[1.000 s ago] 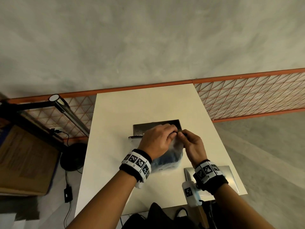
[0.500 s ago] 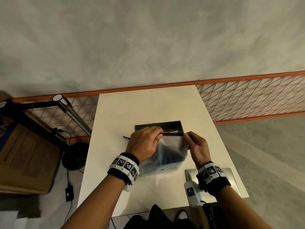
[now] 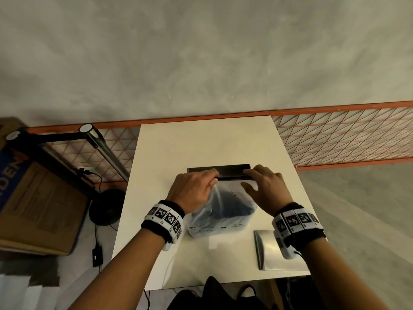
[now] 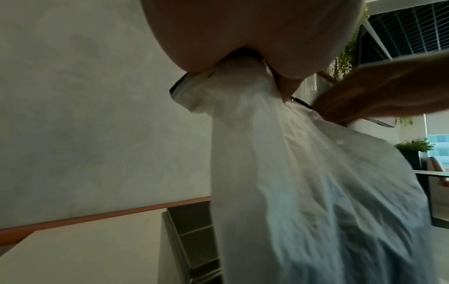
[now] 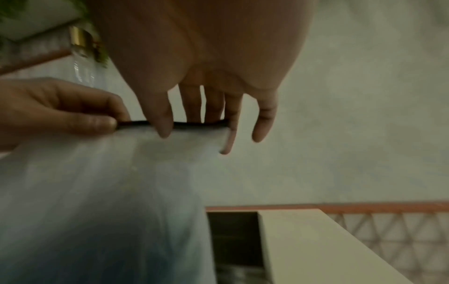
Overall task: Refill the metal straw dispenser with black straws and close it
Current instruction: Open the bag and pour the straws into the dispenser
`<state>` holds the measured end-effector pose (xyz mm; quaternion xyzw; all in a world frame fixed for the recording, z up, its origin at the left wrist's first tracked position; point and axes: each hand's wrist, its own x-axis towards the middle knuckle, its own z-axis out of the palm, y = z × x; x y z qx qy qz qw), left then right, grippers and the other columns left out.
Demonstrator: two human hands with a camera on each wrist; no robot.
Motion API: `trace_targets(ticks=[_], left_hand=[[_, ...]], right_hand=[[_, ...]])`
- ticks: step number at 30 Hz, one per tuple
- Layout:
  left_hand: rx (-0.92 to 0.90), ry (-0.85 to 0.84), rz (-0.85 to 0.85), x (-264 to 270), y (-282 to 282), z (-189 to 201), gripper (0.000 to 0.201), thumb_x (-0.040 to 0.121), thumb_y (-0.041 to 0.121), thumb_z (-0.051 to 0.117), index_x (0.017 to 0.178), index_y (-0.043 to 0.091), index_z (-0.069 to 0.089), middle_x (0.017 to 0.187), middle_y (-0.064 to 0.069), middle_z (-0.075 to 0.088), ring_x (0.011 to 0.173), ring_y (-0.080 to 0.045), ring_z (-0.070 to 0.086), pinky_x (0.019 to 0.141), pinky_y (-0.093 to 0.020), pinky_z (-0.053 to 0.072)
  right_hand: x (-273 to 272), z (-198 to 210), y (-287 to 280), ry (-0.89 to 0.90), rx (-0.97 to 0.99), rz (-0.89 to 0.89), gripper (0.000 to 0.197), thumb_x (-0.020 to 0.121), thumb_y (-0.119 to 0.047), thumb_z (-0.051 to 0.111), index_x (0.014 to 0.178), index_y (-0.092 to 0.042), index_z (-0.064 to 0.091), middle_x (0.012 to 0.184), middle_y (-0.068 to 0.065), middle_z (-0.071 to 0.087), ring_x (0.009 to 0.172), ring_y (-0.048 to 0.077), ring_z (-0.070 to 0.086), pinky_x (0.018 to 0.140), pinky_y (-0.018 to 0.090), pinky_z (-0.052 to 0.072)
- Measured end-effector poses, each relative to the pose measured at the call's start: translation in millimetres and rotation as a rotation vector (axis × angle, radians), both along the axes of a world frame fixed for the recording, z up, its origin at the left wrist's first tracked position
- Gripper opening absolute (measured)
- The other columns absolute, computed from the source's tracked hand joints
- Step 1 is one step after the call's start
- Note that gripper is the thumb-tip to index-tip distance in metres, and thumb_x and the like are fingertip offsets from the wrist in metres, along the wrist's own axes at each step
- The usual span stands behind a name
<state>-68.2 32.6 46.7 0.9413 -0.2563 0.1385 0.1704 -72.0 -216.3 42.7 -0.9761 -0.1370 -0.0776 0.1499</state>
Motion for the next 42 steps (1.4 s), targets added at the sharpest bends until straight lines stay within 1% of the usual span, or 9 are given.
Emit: trace_targets(ticks=[3, 7, 13, 17, 20, 25, 30, 35, 42], left_hand=[[0.007, -0.017, -0.007, 0, -4, 1, 0.006, 0.102, 0.028, 0.059, 0.107, 0.026, 0.063, 0.078, 0.008, 0.070, 0.057, -0.015, 0.059, 0.050, -0.023, 0.034], [-0.012, -0.015, 0.013, 3, -4, -1, 0.010, 0.102, 0.028, 0.060, 0.112, 0.028, 0.063, 0.088, 0.008, 0.073, 0.069, -0.016, 0.067, 0.054, -0.027, 0.047], [-0.027, -0.010, 0.026, 2, 5, 0, 0.009, 0.102, 0.027, 0.061, 0.110, 0.027, 0.063, 0.087, 0.007, 0.072, 0.070, -0.020, 0.065, 0.056, -0.028, 0.045], [-0.021, -0.029, 0.054, 0, 11, 1, 0.009, 0.098, 0.025, 0.067, 0.107, 0.025, 0.066, 0.086, 0.008, 0.071, 0.070, -0.019, 0.062, 0.055, -0.027, 0.042], [-0.007, -0.061, 0.084, -3, 25, 0, 0.007, 0.096, 0.022, 0.069, 0.103, 0.022, 0.067, 0.083, 0.007, 0.068, 0.070, -0.019, 0.059, 0.054, -0.029, 0.043], [0.000, -0.025, 0.080, -5, 34, -1, 0.004, 0.102, 0.022, 0.060, 0.104, 0.020, 0.064, 0.087, 0.007, 0.066, 0.076, -0.019, 0.055, 0.061, -0.036, 0.046], [-0.019, 0.038, 0.054, -5, 26, -2, 0.012, 0.104, 0.024, 0.054, 0.111, 0.019, 0.063, 0.097, 0.005, 0.067, 0.084, -0.020, 0.057, 0.068, -0.035, 0.048], [-0.027, 0.064, 0.062, -6, 39, -1, 0.013, 0.105, 0.029, 0.051, 0.109, 0.024, 0.062, 0.099, 0.010, 0.064, 0.087, -0.017, 0.056, 0.068, -0.035, 0.048], [-0.086, 0.129, 0.107, -13, 64, -2, 0.005, 0.106, 0.028, 0.052, 0.104, 0.026, 0.057, 0.096, 0.011, 0.060, 0.088, -0.015, 0.055, 0.069, -0.037, 0.049]], right_hand=[[5, 15, 31, -0.043, -0.165, 0.149, 0.031, 0.092, -0.043, 0.056, 0.116, -0.026, 0.065, 0.112, -0.005, 0.064, 0.103, 0.019, 0.061, 0.092, 0.047, 0.043], [11, 16, 62, -0.047, -0.061, 0.225, 0.022, 0.097, -0.032, 0.049, 0.099, -0.018, 0.066, 0.095, 0.001, 0.068, 0.083, 0.025, 0.067, 0.075, 0.042, 0.049], [17, 11, 66, 0.009, -0.037, 0.222, 0.026, 0.099, -0.035, 0.038, 0.102, -0.025, 0.061, 0.093, -0.005, 0.068, 0.079, 0.026, 0.066, 0.061, 0.038, 0.053], [15, 11, 66, 0.001, -0.007, 0.205, 0.019, 0.097, -0.034, 0.043, 0.099, -0.028, 0.061, 0.089, -0.007, 0.068, 0.075, 0.025, 0.065, 0.057, 0.036, 0.052], [16, 11, 59, 0.033, -0.010, 0.156, 0.017, 0.097, -0.032, 0.045, 0.092, -0.024, 0.059, 0.086, -0.006, 0.066, 0.073, 0.026, 0.063, 0.056, 0.035, 0.050], [17, 13, 61, 0.050, -0.041, 0.122, 0.019, 0.098, -0.032, 0.044, 0.094, -0.022, 0.060, 0.093, -0.003, 0.067, 0.078, 0.027, 0.064, 0.058, 0.034, 0.050], [19, 16, 84, -0.004, -0.040, 0.252, 0.027, 0.099, -0.038, 0.045, 0.112, -0.023, 0.064, 0.100, -0.002, 0.068, 0.084, 0.025, 0.067, 0.065, 0.036, 0.052], [18, 18, 91, -0.027, -0.007, 0.327, 0.024, 0.101, -0.038, 0.043, 0.109, -0.028, 0.063, 0.096, -0.005, 0.070, 0.083, 0.026, 0.067, 0.061, 0.033, 0.048], [21, 19, 88, 0.047, -0.037, 0.294, 0.022, 0.100, -0.039, 0.043, 0.100, -0.026, 0.061, 0.096, -0.004, 0.067, 0.086, 0.028, 0.065, 0.060, 0.030, 0.038]])
